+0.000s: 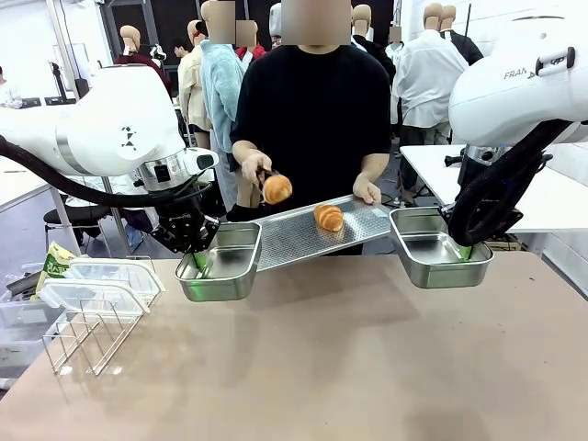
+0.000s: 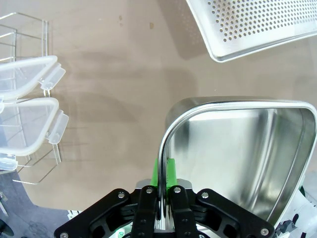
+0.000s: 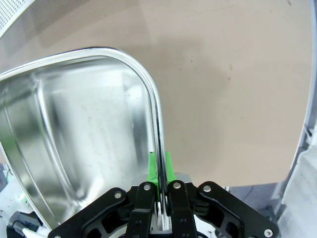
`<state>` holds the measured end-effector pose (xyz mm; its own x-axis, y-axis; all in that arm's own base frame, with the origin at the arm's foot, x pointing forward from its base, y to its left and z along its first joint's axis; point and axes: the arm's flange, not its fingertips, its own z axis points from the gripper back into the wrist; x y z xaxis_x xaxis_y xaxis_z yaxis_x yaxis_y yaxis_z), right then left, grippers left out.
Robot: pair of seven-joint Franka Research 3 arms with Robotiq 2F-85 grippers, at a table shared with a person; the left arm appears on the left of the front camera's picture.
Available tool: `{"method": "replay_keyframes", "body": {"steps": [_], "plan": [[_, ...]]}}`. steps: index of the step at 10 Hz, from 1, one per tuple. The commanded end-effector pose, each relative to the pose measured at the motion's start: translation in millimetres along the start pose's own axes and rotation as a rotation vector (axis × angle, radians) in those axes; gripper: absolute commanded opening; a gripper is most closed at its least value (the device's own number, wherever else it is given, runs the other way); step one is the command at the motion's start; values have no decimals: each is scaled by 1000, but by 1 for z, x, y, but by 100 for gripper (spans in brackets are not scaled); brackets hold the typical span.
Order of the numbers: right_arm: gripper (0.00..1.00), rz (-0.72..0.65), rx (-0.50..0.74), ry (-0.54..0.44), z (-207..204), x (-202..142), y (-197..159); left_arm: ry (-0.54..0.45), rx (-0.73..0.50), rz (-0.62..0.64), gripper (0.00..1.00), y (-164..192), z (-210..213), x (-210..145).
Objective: Place the bread in airtight containers.
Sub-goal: Once an object is inside an Airtight Container , place the container in the center of the table.
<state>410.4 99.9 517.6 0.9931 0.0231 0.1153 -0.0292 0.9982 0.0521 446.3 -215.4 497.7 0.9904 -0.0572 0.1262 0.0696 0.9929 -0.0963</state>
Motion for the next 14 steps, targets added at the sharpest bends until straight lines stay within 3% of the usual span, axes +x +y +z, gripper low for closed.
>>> {"method": "replay_keyframes", "body": {"steps": [1, 14], "plan": [[0, -3, 0, -7, 0, -3, -2, -3, 11, 4, 0, 0, 5, 1], [0, -3, 0, -7, 0, -3, -2, -3, 11, 4, 0, 0, 5, 1]]}}
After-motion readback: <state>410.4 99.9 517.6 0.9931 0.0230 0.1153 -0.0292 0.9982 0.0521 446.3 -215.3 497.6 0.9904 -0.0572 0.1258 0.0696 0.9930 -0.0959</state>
